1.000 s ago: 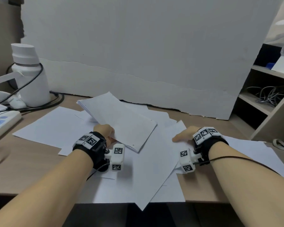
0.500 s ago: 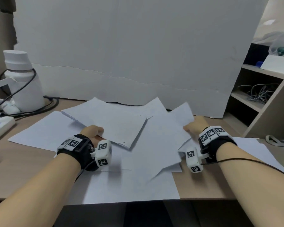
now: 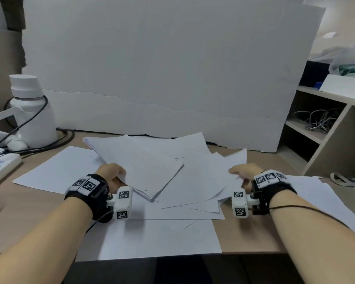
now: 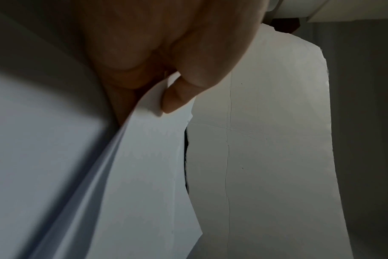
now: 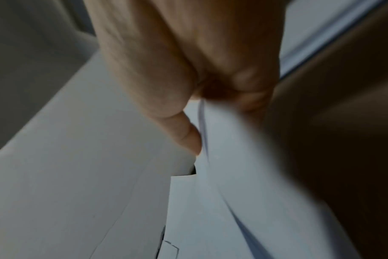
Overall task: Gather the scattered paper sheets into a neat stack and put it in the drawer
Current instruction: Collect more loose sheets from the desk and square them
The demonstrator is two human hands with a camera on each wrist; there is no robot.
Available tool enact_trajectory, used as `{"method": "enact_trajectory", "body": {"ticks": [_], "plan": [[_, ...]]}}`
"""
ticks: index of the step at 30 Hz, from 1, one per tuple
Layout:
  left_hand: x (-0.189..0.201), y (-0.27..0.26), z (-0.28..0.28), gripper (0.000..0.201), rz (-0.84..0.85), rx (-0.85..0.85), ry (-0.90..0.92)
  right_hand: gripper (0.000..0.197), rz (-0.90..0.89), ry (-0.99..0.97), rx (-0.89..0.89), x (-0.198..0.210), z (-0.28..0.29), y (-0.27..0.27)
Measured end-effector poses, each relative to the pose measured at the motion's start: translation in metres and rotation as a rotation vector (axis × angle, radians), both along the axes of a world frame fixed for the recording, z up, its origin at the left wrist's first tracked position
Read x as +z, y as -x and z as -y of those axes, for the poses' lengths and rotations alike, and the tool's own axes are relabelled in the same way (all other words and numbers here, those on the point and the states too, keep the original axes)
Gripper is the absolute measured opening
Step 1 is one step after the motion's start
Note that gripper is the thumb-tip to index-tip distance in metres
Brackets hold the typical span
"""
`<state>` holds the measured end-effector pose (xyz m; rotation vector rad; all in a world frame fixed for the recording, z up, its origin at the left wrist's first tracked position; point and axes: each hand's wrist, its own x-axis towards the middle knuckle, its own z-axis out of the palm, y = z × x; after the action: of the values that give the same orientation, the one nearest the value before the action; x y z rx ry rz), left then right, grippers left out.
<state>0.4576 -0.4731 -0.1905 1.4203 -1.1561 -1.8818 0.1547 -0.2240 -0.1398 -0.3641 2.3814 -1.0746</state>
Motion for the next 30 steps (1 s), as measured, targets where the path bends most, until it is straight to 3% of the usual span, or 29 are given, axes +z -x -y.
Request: {"method": "enact_trajectory", "body": {"ticks": [2, 4, 7, 10, 11, 14, 15, 18, 20, 23, 27, 30], "plan": [[0.000, 0.002, 0.000, 0.023, 0.014, -0.005, -0.007, 0.059, 0.160, 0.056, 0.017, -0.037, 0.002, 0.024], [-0.003, 0.001, 0.005, 0.023, 0.009, -0.027, -0.020, 0.046, 0.310, 0.144, 0.023, -0.051, 0.004, 0.017], [-0.023, 0.004, 0.029, 0.034, 0.038, -0.050, -0.047, 0.027, 0.495, 0.349, 0.044, -0.034, 0.012, -0.024], [-0.025, 0.008, 0.028, 0.026, 0.036, -0.070, -0.074, 0.011, 0.496, 0.331, 0.032, -0.027, 0.032, -0.040], [-0.022, 0.008, 0.024, 0.024, 0.037, -0.066, -0.077, 0.012, 0.467, 0.279, 0.032, -0.027, 0.039, -0.042], [-0.018, 0.004, 0.022, 0.031, 0.025, -0.074, -0.077, 0.049, 0.348, 0.087, 0.065, -0.026, 0.050, -0.043], [-0.014, 0.002, 0.020, 0.031, 0.024, -0.080, -0.078, 0.052, 0.324, 0.044, 0.088, -0.026, 0.050, -0.045], [-0.003, -0.001, 0.005, 0.018, 0.017, -0.123, -0.053, 0.030, 0.255, 0.057, 0.022, -0.030, 0.050, -0.049], [0.001, -0.004, 0.000, 0.015, 0.006, -0.148, -0.031, 0.037, 0.197, 0.082, -0.031, -0.030, 0.050, -0.049], [0.007, -0.016, 0.003, 0.020, 0.018, -0.151, -0.033, 0.037, -0.040, 0.178, -0.076, -0.020, 0.044, -0.038], [0.020, -0.023, 0.002, 0.004, 0.060, -0.035, 0.016, 0.030, -0.309, 0.393, -0.105, 0.012, 0.024, -0.024], [0.023, -0.025, -0.003, 0.017, 0.020, 0.029, 0.032, 0.026, -0.409, 0.485, -0.099, 0.051, 0.005, -0.028]]}}
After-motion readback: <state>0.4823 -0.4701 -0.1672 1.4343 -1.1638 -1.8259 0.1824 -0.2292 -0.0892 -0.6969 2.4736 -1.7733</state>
